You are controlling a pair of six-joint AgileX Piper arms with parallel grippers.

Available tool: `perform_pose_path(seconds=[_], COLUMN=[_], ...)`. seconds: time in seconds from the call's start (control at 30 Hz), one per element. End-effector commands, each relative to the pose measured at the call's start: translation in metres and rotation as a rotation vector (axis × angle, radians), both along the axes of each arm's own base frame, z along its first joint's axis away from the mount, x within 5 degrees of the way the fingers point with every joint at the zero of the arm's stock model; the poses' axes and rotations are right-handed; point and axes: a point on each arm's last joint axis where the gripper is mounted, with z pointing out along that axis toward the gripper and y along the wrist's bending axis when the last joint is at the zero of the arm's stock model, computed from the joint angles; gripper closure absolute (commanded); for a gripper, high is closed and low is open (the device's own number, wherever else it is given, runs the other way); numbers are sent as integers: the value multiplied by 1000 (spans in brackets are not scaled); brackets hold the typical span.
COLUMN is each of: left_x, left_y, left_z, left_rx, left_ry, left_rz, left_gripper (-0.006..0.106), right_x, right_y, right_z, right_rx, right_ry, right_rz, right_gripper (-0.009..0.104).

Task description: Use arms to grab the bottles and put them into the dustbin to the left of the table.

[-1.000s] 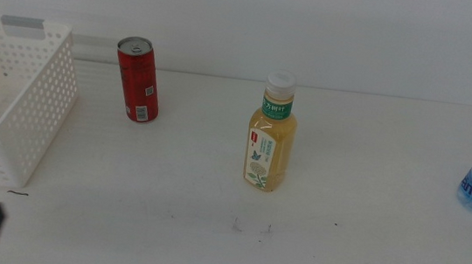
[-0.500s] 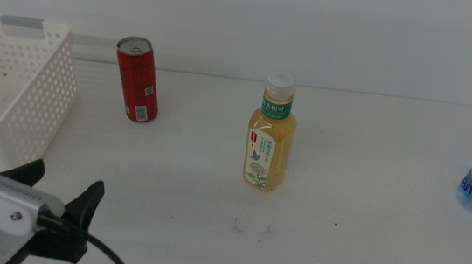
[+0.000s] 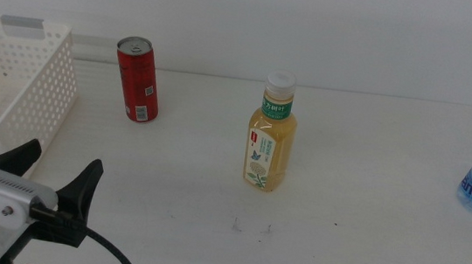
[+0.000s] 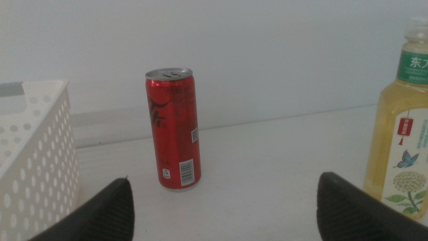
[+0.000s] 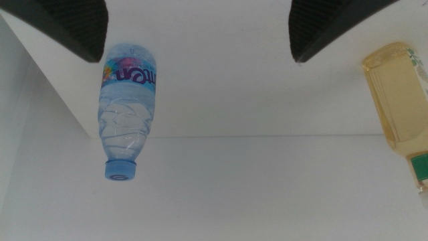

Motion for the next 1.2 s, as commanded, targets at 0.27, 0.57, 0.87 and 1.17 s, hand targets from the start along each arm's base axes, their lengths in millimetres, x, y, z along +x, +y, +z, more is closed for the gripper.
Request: perform_pose_path(seconds=[0.27, 0.57, 0.87, 1.17], left_x=[6, 81, 165, 227], left_y=[-1, -17, -25, -37], left_z=[-2, -5, -29, -60], left_rx=[-2, 25, 33, 25], left_ry=[47, 134, 162, 185], left_rz=[21, 75, 114, 134], left_gripper=[7, 7, 7, 7], right_x=[0, 0, 0, 0], right_y=[-1, -1, -1, -1], right_z=[0, 0, 0, 0], right_rx=[-11, -11, -11, -11], right_ry=[-12, -12, -12, -12], right_rz=[-8, -8, -8, -8], right_gripper=[9, 9, 9, 9])
